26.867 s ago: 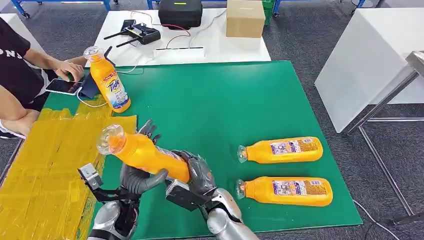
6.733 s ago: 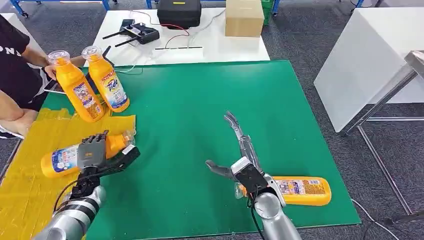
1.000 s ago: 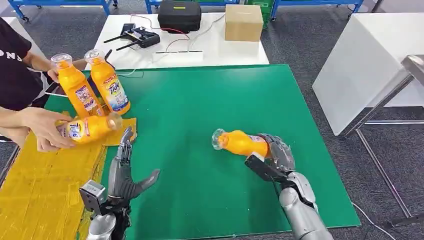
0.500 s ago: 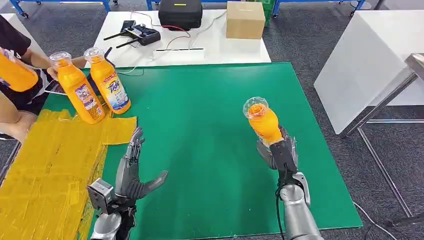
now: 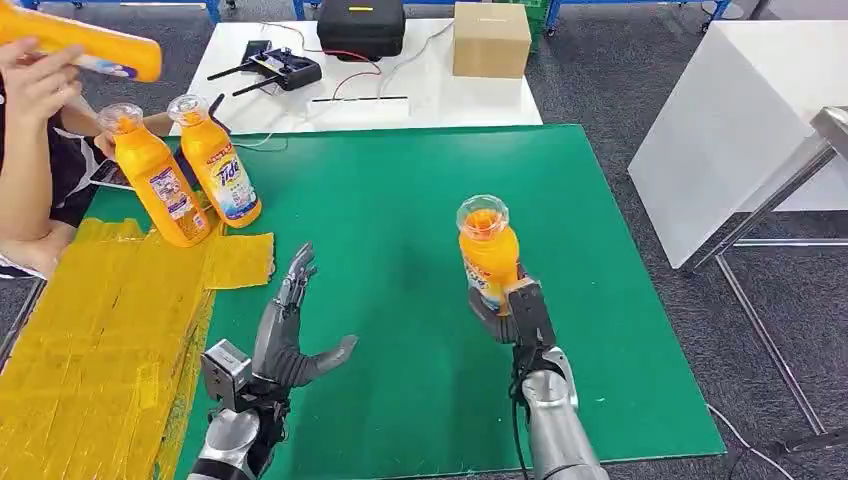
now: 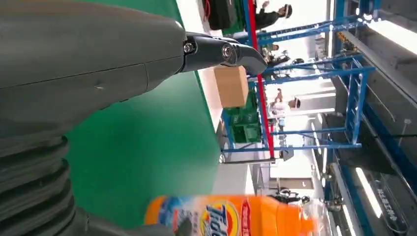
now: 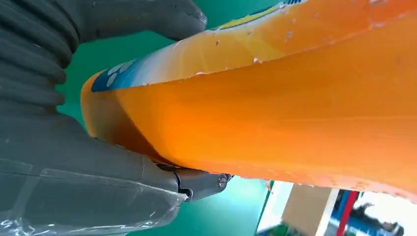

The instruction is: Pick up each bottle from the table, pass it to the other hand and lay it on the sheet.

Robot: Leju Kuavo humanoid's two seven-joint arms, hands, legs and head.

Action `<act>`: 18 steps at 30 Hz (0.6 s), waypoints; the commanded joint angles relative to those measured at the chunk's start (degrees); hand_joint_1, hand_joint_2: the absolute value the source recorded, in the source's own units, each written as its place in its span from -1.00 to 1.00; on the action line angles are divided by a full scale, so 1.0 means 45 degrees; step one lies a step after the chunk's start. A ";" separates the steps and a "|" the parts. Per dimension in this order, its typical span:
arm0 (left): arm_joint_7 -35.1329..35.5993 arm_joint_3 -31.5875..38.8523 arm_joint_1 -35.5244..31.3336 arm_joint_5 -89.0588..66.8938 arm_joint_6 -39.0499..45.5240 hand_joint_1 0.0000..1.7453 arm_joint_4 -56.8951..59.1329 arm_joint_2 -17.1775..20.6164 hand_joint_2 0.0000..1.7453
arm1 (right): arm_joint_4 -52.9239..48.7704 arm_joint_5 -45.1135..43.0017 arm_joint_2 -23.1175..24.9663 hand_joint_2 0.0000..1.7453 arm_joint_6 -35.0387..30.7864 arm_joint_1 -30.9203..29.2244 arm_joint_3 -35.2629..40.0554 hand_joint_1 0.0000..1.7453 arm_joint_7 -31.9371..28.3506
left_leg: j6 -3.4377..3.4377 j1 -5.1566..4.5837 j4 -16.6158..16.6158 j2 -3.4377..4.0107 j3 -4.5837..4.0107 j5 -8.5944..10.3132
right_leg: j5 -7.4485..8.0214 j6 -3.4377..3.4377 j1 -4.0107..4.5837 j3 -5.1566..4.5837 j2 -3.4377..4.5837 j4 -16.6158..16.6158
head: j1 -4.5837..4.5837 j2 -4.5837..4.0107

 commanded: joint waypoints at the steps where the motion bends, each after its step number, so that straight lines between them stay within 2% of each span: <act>1: 0.0208 -0.0722 -0.1356 -0.0005 -0.0223 -1.00 0.1988 -0.0115 1.00 | 0.2902 -0.0074 0.0812 1.00 -0.0074 -0.1552 0.2138 1.00 -0.0403 | -0.0027 0.0009 0.0003 0.0038 0.0017 -0.0009 | 0.0003 -0.0011 0.0008 0.0007 0.0025 0.0004 | 0.0000 0.0000; 5: 0.0282 -0.0945 -0.1658 0.0000 -0.0341 -1.00 0.2408 -0.0201 1.00 | 0.3313 -0.0991 0.0812 1.00 -0.0621 -0.1925 0.3578 1.00 -0.0330 | -0.0022 0.0009 -0.0001 0.0024 0.0011 -0.0004 | 0.0002 -0.0009 0.0008 0.0003 0.0011 0.0002 | 0.0000 0.0000; 12: 0.0294 -0.1028 -0.1704 -0.0001 -0.0351 -1.00 0.2526 -0.0210 1.00 | 0.3360 -0.1015 0.0812 1.00 -0.0747 -0.2074 0.3947 1.00 -0.0415 | -0.0015 0.0000 -0.0006 -0.0001 0.0000 0.0005 | -0.0003 -0.0003 -0.0001 -0.0002 -0.0010 0.0001 | 0.0005 0.0000; 18: 0.0341 -0.1184 -0.1998 0.0032 -0.0402 -1.00 0.2874 -0.0304 1.00 | 0.3002 -0.2093 0.0812 1.00 -0.0906 -0.2229 0.5877 1.00 -0.0204 | -0.0024 0.0005 0.0002 0.0010 -0.0011 0.0003 | 0.0000 -0.0007 0.0003 -0.0014 0.0000 0.0008 | 0.0005 0.0000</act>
